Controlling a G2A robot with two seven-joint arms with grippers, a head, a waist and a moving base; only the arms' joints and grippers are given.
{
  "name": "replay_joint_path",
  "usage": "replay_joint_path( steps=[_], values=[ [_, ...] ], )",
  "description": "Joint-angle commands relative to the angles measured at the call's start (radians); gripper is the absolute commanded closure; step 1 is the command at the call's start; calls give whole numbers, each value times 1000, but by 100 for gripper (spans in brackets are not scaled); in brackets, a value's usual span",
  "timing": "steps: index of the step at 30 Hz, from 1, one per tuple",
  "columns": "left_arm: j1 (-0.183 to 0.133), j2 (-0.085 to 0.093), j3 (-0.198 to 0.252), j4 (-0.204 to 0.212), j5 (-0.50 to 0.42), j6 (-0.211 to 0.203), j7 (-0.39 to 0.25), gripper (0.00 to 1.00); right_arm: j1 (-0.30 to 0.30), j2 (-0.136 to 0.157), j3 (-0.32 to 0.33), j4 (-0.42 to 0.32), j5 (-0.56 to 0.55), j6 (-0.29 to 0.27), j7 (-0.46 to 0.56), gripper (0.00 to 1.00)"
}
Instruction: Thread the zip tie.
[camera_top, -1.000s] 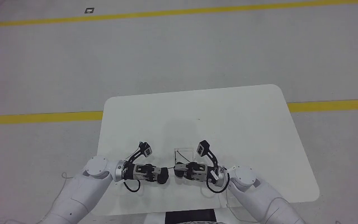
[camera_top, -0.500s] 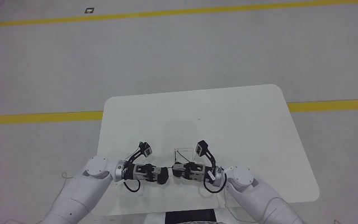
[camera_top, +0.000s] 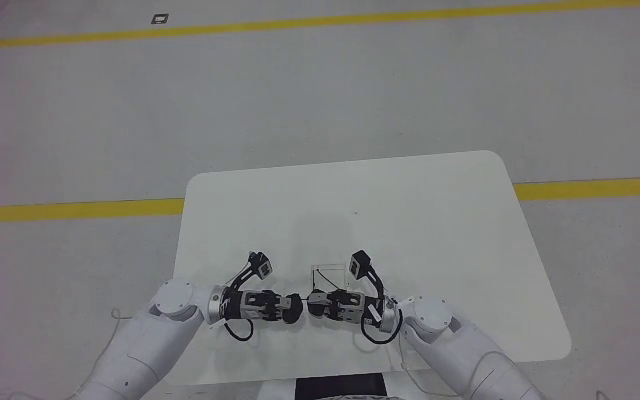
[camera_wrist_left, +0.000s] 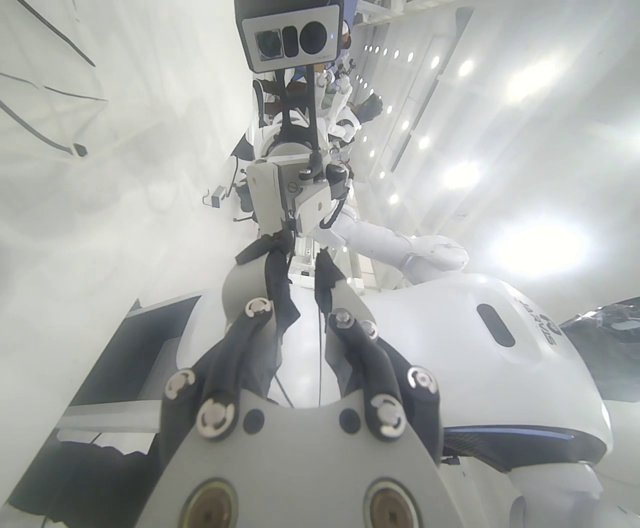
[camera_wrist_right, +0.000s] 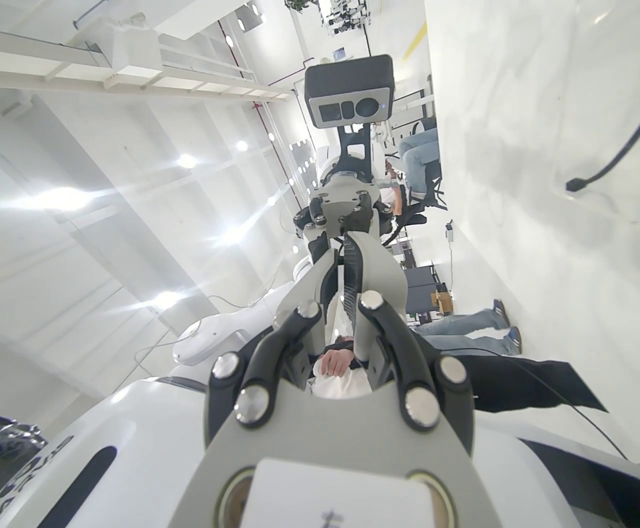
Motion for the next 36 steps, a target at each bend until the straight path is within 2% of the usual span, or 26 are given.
replay_joint_path(
  steps=[1,6,22,36],
  values=[
    [-1,1,1,1,-1,0,2,96,-1,0,1,-1,-3,1,-3,100],
    [-4,1,5,3,-2,2,9,100,-2,2,3,-8,-22,8,-9,100],
    [-9,4,15,5,-11,1,21,88,-4,6,3,-24,-41,20,3,100],
    [-12,8,22,7,-13,2,30,89,-4,7,-1,-29,-45,7,23,100]
  ],
)
